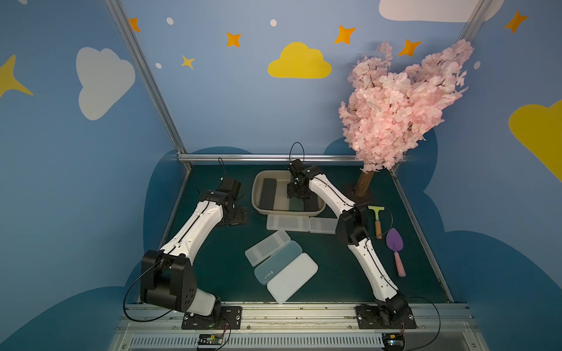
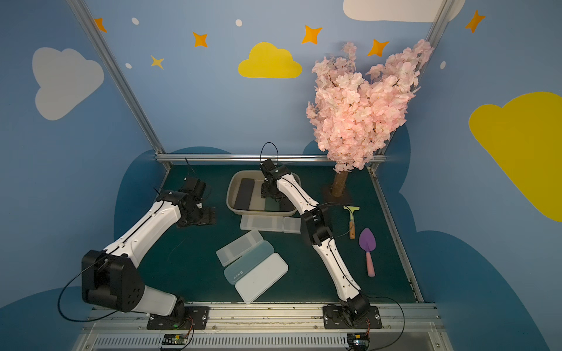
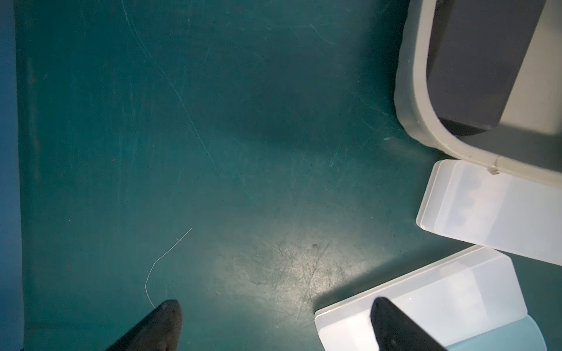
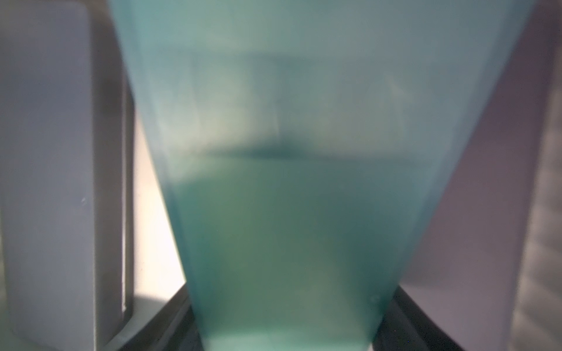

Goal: Put the pencil case into the storage box
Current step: Place the pencil case at the storage box.

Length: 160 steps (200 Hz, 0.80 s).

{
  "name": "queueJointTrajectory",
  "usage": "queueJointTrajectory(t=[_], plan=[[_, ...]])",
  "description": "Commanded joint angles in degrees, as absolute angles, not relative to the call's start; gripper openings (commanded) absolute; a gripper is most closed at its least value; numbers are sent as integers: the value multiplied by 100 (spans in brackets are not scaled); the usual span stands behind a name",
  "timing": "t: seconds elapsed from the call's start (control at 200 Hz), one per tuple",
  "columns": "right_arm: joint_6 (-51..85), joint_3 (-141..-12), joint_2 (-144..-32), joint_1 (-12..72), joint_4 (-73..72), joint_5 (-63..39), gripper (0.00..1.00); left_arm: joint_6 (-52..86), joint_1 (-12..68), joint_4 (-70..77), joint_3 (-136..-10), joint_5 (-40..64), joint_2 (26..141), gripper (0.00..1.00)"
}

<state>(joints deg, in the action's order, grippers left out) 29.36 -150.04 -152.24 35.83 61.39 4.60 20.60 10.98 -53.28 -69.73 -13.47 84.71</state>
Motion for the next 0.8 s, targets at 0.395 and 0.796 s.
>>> queueJointTrajectory(t=[0.395, 0.796], plan=[[3320, -15091, -15537, 3448, 6681, 248, 80, 2054, 1081, -5289, -6903, -1295, 8480, 100], [3178, -15058, -14978, 3465, 6643, 417, 96, 2031, 1083, -5271, -6939, -1302, 8520, 100]])
